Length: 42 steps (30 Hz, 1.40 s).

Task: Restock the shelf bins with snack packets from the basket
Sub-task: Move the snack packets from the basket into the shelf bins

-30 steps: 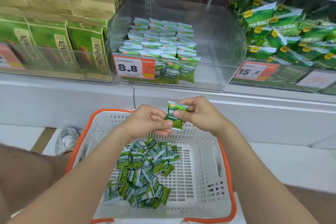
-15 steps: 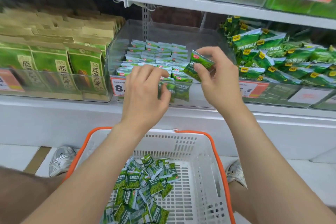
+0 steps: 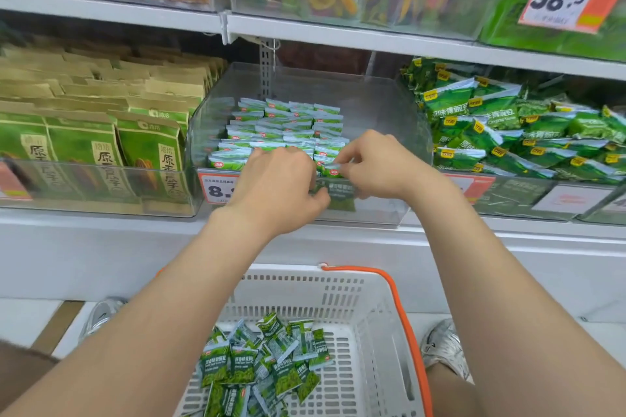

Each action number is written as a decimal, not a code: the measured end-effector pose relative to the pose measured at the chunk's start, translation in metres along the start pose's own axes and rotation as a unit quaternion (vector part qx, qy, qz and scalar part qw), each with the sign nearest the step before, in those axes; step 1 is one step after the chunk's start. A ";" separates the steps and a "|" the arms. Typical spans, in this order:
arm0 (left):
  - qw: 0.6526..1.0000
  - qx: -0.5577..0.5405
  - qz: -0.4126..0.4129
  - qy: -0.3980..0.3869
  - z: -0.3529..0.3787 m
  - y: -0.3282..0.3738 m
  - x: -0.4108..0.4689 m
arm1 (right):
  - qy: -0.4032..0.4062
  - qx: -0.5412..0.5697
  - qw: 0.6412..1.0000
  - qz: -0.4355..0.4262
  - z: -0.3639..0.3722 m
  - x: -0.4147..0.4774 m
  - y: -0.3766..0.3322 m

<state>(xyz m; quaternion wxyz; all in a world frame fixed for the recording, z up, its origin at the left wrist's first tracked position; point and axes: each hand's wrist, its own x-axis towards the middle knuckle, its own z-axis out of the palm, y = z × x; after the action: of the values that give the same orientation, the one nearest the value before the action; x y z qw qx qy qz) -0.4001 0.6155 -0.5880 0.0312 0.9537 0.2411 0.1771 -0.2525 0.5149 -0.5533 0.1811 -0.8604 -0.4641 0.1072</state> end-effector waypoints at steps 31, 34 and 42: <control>0.973 -0.088 0.084 0.194 0.012 -0.010 -0.016 | 0.330 0.078 0.939 -0.050 0.032 -0.006 -0.008; 0.939 -0.125 0.101 0.306 0.034 -0.008 -0.041 | 0.371 0.101 0.896 -0.220 0.059 -0.033 -0.017; 0.983 -0.111 0.046 -0.140 0.142 -0.026 -0.109 | 0.039 -0.059 0.991 -0.110 0.173 -0.082 0.040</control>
<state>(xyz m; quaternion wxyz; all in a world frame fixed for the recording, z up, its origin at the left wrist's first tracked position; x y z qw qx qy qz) -0.4514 0.5909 -0.7594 0.1621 0.9697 0.1692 0.0690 -0.3277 0.4625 -0.7263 0.1589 -0.8167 -0.5542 0.0249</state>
